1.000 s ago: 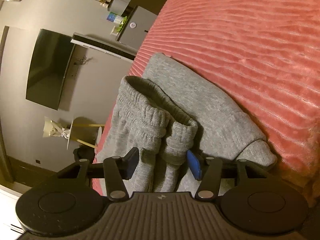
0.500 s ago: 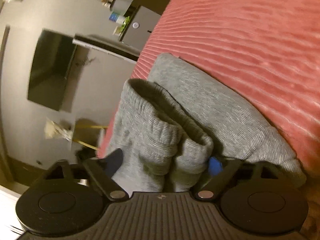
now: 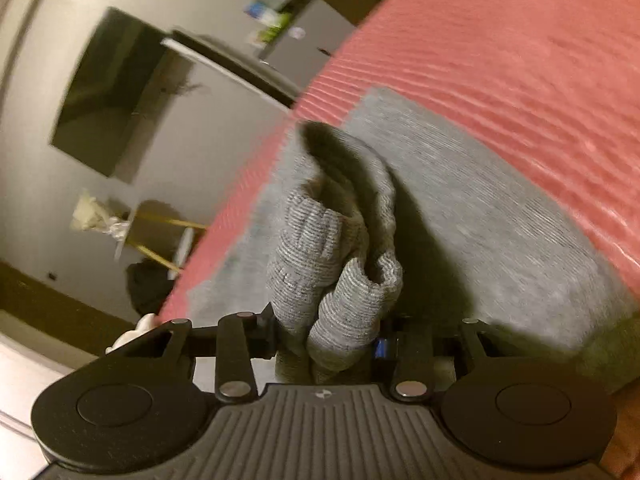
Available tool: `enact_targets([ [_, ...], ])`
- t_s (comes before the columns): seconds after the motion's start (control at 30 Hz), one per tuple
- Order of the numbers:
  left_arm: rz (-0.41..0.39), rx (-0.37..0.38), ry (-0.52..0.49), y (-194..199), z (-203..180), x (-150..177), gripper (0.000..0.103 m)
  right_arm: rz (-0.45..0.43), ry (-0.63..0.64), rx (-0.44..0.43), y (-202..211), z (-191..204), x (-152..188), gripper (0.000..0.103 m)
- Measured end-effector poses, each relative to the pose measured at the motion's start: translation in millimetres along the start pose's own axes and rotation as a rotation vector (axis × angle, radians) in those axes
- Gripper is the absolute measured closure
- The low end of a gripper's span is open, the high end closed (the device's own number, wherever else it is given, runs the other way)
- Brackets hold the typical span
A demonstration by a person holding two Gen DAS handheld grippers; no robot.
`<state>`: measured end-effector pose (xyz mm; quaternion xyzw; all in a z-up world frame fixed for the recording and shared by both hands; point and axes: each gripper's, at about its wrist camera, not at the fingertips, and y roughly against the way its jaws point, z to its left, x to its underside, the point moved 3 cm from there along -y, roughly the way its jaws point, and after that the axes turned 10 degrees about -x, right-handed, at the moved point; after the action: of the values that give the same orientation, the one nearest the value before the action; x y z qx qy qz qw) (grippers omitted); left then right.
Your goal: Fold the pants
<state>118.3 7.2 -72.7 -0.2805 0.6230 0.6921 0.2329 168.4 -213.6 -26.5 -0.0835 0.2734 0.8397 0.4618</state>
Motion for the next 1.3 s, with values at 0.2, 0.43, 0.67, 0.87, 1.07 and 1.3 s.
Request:
enact_targets([
  [0.2, -0.025, 0.046, 0.029, 9.7, 6.7, -0.5, 0.040, -0.122, 0.083, -0.108, 47.8, 40.1, -15.2, 0.065],
  [0.43, -0.025, 0.033, 0.008, 14.1, 4.8, 0.9, 0.035, -0.144, 0.226, 0.008, 65.8, 22.5, -10.7, 0.064],
  [0.67, 0.017, 0.041, 0.017, 29.0, 18.3, 0.5, 0.033, 0.005, -0.015, 0.215, 55.9, -45.0, -16.5, 0.044],
  [0.87, -0.170, 0.015, -0.012, 69.4, 21.2, -14.1, 0.026, -0.156, 0.163, 0.302, 89.7, -10.6, -36.4, 0.022],
  [1.07, -0.189, 0.009, -0.127, 31.1, -13.9, -46.0, 0.028, -0.131, 0.486, 0.147, 59.4, 28.1, -16.7, 0.056],
  [1.3, -0.020, 0.002, -0.105, -36.8, -18.8, -30.1, 0.027, -0.028, 0.718, 0.286, 7.7, -1.8, 6.0, 0.065],
])
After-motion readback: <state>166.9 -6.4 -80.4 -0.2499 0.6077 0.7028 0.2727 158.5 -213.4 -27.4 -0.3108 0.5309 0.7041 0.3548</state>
